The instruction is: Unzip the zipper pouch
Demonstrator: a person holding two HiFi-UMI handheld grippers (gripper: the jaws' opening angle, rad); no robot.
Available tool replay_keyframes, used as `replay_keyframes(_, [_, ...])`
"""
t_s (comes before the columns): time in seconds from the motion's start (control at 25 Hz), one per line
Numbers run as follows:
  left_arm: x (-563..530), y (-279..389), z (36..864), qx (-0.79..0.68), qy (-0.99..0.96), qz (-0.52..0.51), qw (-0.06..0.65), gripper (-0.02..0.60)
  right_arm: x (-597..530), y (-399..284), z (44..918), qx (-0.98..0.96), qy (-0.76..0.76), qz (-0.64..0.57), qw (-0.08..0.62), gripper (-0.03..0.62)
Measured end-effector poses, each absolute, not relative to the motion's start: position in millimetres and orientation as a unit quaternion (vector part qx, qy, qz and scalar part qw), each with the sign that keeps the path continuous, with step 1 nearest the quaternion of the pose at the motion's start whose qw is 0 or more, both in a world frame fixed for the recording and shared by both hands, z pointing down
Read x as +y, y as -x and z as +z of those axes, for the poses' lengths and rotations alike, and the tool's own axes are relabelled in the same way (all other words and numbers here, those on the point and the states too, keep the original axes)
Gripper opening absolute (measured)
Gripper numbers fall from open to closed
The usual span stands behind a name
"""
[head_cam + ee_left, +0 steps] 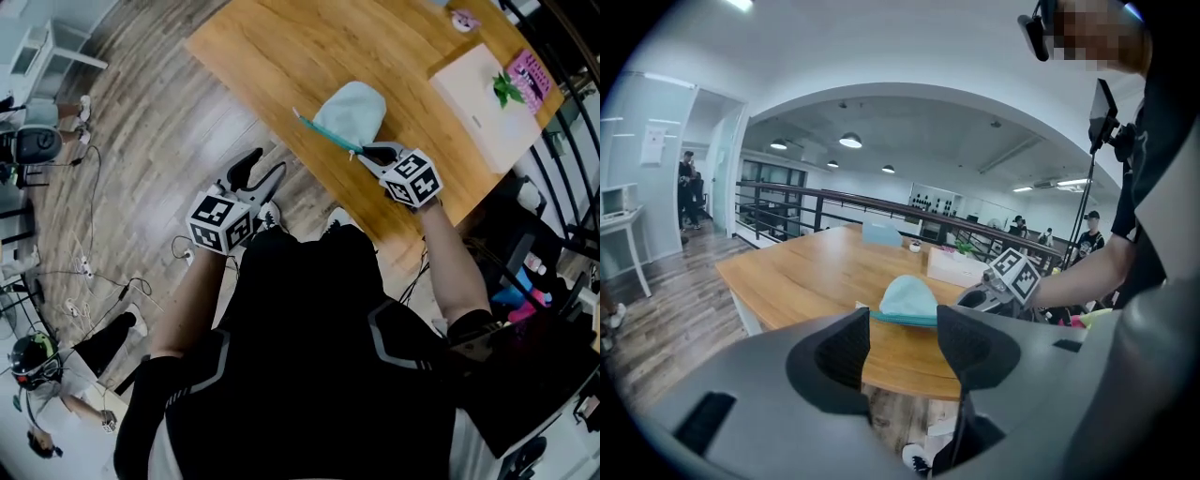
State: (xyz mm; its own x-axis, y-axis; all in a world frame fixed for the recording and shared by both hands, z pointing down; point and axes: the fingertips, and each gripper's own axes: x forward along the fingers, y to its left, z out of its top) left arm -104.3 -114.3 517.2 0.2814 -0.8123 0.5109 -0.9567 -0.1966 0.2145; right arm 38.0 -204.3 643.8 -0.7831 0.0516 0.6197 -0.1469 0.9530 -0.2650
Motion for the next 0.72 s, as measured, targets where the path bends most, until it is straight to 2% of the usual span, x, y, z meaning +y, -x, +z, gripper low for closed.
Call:
replay_keyframes(0.32, [-145.3,86.9,502.0,-0.532,-0.804,0.153,0.219,0.241,-223.0,-31.4,592.6,-0.936,-0.087,0.194,0.28,0.052])
replay_keyframes(0.72, [-188.9,75.2,471.7,-0.448,-0.866,0.166,0.146,0.238,-246.6,-28.9,527.8,-0.916,-0.191,0.264,0.234,0.051])
